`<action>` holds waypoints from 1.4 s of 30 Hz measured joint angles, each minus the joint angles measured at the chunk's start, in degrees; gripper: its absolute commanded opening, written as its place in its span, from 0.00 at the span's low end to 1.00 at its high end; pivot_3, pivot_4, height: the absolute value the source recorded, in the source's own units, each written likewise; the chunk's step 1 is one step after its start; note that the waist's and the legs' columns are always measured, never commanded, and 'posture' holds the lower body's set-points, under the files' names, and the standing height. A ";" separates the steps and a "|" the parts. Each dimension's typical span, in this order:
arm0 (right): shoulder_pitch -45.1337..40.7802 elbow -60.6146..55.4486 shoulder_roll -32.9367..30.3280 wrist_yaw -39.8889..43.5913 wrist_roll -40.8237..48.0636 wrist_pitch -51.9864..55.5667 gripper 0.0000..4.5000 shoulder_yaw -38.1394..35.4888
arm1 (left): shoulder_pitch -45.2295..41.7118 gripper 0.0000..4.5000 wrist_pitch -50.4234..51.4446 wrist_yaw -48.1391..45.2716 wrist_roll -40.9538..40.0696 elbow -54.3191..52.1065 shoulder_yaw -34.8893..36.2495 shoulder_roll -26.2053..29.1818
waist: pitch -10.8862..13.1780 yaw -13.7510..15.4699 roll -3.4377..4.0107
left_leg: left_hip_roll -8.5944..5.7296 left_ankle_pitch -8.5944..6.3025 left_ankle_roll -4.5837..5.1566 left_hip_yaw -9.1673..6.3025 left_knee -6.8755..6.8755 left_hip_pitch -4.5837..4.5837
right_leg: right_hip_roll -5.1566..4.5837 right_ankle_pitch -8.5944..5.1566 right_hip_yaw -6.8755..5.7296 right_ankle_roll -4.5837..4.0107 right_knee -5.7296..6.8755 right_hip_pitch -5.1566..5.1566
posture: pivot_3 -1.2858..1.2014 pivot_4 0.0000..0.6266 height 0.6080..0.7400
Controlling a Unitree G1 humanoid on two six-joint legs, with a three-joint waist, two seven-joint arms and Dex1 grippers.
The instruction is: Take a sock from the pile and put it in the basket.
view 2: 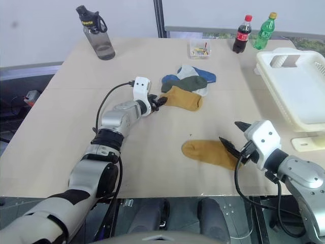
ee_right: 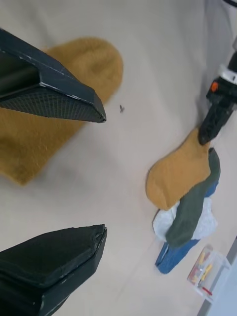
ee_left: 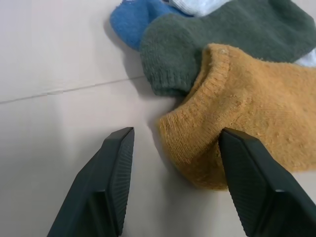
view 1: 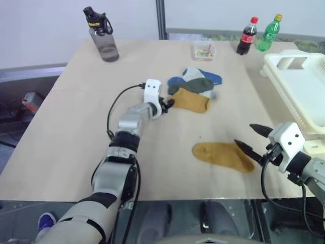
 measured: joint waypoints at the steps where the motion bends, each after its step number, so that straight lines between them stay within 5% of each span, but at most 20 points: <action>1: 0.17 -0.07 0.00 -0.03 -0.02 0.00 0.75 0.00 | -0.08 0.63 -0.24 -0.52 0.08 0.40 0.01 0.39 | 0.00 -0.07 0.00 | 0.00 0.00 0.00 0.00 0.00 0.01 | 0.00 0.00 0.00 0.00 0.02 0.00 | 0.52 0.24 1.00; 6: 1.13 -0.37 0.01 -0.31 -0.27 -0.02 0.75 -0.03 | -1.55 0.63 -2.55 -4.45 0.38 4.64 -0.04 1.18 | -0.01 0.06 0.01 | -0.02 0.00 0.00 0.04 0.01 0.07 | 0.00 0.00 0.01 0.00 0.14 0.02 | 0.52 0.24 1.00; 9: 1.53 -1.04 0.09 -0.56 -0.49 -0.11 0.76 -0.05 | -2.72 0.46 -5.24 -6.62 1.07 8.22 -0.10 0.99 | -0.01 0.28 0.01 | -0.04 0.00 0.00 0.06 0.02 0.09 | -0.02 0.00 -0.01 0.00 0.17 0.04 | 0.52 0.24 1.00; 12: 2.06 -1.25 0.12 -0.61 -0.59 -0.25 0.76 -0.07 | -3.07 0.14 -5.87 -8.15 0.53 9.95 1.32 0.65 | -0.02 0.30 0.00 | -0.06 0.00 0.00 0.05 0.03 0.07 | -0.05 0.00 -0.02 0.00 0.15 0.05 | 0.52 0.24 1.00; 14: 2.44 -1.64 0.13 -0.64 -0.64 -0.26 0.76 -0.12 | -3.10 0.03 -4.44 -8.87 -0.57 10.09 2.58 0.89 | -0.01 0.18 -0.01 | -0.06 0.00 0.00 0.00 0.03 0.06 | -0.05 -0.01 -0.02 0.00 0.15 0.04 | 0.52 0.24 1.00; 18: 2.89 -2.43 0.13 -0.67 -0.57 -0.22 0.76 -0.80 | 2.00 0.03 1.86 -11.67 -2.65 0.98 3.07 3.18 | -0.03 -0.59 0.02 | -0.01 0.00 -0.01 0.02 -0.02 0.10 | -0.04 -0.01 0.05 0.00 0.17 0.03 | 0.52 0.24 1.00; 19: 3.06 -2.51 0.09 -0.59 -0.41 0.03 0.76 -1.22 | 7.84 0.03 8.86 -13.53 -5.25 -9.78 3.49 5.45 | -0.02 -1.24 0.01 | 0.11 0.01 -0.03 0.03 -0.02 0.12 | -0.04 -0.01 0.07 -0.01 0.21 0.01 | 0.52 0.24 1.00; 27: -0.71 -0.96 -1.05 1.31 0.82 0.11 0.76 0.78 | 26.40 0.03 31.80 -13.32 -16.51 -41.50 8.23 11.13 | -0.01 -1.10 -0.02 | 0.28 0.00 -0.03 0.09 -0.03 0.28 | -0.03 -0.02 0.17 -0.03 0.37 0.02 | 0.52 0.24 1.00; 30: -0.92 -0.83 -1.22 1.94 1.39 0.11 0.76 1.00 | 31.17 0.22 36.08 -13.95 -20.36 -47.94 10.20 13.61 | 0.00 -1.00 -0.03 | 0.27 0.00 -0.03 0.11 -0.03 0.28 | -0.04 -0.02 0.19 -0.03 0.35 0.02 | 0.52 0.24 1.00; 34: -1.45 -0.42 -1.22 2.82 2.11 0.11 0.76 1.40 | 31.81 0.58 38.26 -13.82 -23.40 -50.63 12.21 14.53 | 0.00 -0.37 -0.04 | 0.24 0.00 -0.03 0.10 0.00 0.27 | -0.05 -0.02 0.16 -0.04 0.34 0.03 | 0.52 0.24 1.00; 42: -1.22 -0.09 -1.57 3.77 2.53 0.00 0.76 1.43 | 26.49 0.58 31.19 -14.88 -18.89 -42.60 4.87 16.72 | 0.00 0.16 -0.04 | 0.06 0.00 -0.03 0.11 -0.01 0.25 | -0.03 -0.02 0.16 -0.04 0.27 0.04 | 0.52 0.24 1.00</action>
